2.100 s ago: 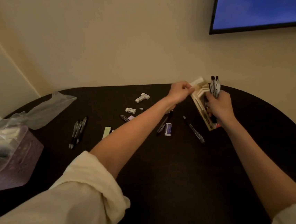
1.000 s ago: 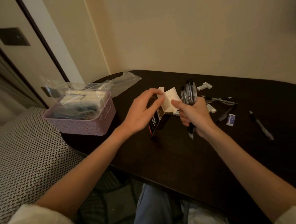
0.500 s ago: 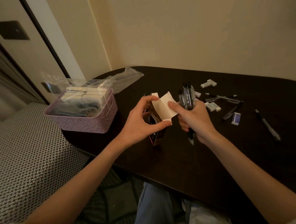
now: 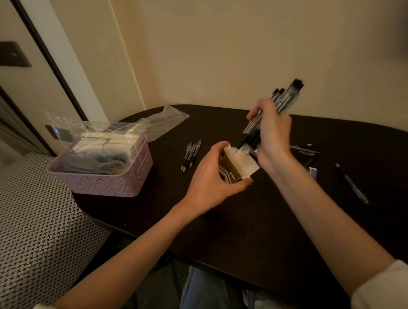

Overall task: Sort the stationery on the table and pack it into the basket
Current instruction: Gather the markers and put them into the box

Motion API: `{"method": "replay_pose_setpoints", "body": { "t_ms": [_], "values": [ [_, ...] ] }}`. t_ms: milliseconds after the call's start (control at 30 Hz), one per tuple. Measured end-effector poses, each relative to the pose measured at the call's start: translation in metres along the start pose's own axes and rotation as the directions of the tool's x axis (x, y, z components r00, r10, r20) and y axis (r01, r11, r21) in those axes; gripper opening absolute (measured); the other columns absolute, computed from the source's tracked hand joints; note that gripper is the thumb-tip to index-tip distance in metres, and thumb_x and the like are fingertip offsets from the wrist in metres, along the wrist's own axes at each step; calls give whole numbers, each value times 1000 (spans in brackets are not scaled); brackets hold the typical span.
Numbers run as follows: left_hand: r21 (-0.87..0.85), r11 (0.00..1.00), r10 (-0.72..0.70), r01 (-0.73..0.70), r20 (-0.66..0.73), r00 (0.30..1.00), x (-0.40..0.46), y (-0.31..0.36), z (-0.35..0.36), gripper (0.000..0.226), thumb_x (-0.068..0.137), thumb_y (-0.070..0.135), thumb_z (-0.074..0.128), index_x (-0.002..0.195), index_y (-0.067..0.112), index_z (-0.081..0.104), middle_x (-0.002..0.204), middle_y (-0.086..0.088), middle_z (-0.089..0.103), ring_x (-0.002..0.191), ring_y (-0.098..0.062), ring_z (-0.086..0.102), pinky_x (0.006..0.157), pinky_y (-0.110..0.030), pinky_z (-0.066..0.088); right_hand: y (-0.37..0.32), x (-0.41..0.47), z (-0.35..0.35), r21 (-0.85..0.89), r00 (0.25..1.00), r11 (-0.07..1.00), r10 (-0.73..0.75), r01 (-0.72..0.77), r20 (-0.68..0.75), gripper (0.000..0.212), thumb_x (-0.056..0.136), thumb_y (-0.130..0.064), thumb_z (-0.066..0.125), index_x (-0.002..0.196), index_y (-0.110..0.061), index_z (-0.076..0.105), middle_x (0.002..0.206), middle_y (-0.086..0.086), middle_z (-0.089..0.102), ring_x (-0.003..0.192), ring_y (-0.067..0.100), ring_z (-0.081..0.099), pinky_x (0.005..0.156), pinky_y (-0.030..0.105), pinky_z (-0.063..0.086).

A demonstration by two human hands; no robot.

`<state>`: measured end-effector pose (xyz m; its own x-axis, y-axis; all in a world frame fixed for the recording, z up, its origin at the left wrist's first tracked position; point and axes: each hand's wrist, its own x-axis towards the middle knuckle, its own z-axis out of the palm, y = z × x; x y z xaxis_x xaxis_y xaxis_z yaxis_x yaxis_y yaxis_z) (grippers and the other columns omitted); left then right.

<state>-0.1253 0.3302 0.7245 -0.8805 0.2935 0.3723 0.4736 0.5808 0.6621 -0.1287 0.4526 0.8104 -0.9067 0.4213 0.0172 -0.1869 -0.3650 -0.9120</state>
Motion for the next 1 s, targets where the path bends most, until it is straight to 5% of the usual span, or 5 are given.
{"method": "replay_pose_setpoints", "body": {
  "t_ms": [100, 333, 467, 767, 1000],
  "values": [
    [-9, 1000, -12, 12, -13, 1000, -1, 0, 1, 93, 70, 43, 81, 144, 17, 32, 143, 3, 44, 127, -9, 43, 106, -28, 40, 9, 3, -2, -102, 997, 994, -44, 38, -56, 23, 95, -21, 49, 73, -17, 52, 83, 0, 54, 78, 8, 51, 63, 21, 36],
    [-27, 1000, -12, 11, -44, 999, -3, 2, 3, 92, 71, 41, 81, 144, 16, 32, 142, 2, 45, 128, -9, 42, 105, -23, 37, 25, 5, -11, -364, 961, 889, -266, 276, 79, 23, 95, -22, 52, 74, -15, 57, 64, -7, 53, 53, -4, 51, 56, 16, 43],
    [-40, 999, -32, 29, -85, 996, -2, 0, 4, 91, 71, 40, 81, 144, 15, 32, 140, 3, 46, 124, -5, 43, 102, -20, 38, 30, 7, -15, -603, 936, 717, -240, 349, 256, 25, 92, -27, 58, 80, -7, 65, 71, 2, 64, 64, 9, 62, 66, 36, 54],
    [-68, 997, -42, 35, -104, 994, -3, -8, 3, 90, 71, 42, 81, 143, 16, 34, 139, 2, 48, 124, -6, 45, 102, -22, 39, 27, 9, -28, -638, 933, 684, -212, 355, 291, 17, 87, -26, 67, 85, -9, 67, 76, 1, 70, 63, 11, 70, 59, 43, 60],
    [-80, 997, -30, 20, -129, 991, -8, -12, 0, 89, 71, 47, 78, 143, 19, 34, 138, 3, 47, 125, -7, 46, 105, -32, 44, 36, 0, -36, -668, 913, 631, -185, 394, 364, 15, 80, -31, 74, 74, -33, 61, 73, -11, 67, 71, 0, 67, 66, 37, 60]
  ]
}}
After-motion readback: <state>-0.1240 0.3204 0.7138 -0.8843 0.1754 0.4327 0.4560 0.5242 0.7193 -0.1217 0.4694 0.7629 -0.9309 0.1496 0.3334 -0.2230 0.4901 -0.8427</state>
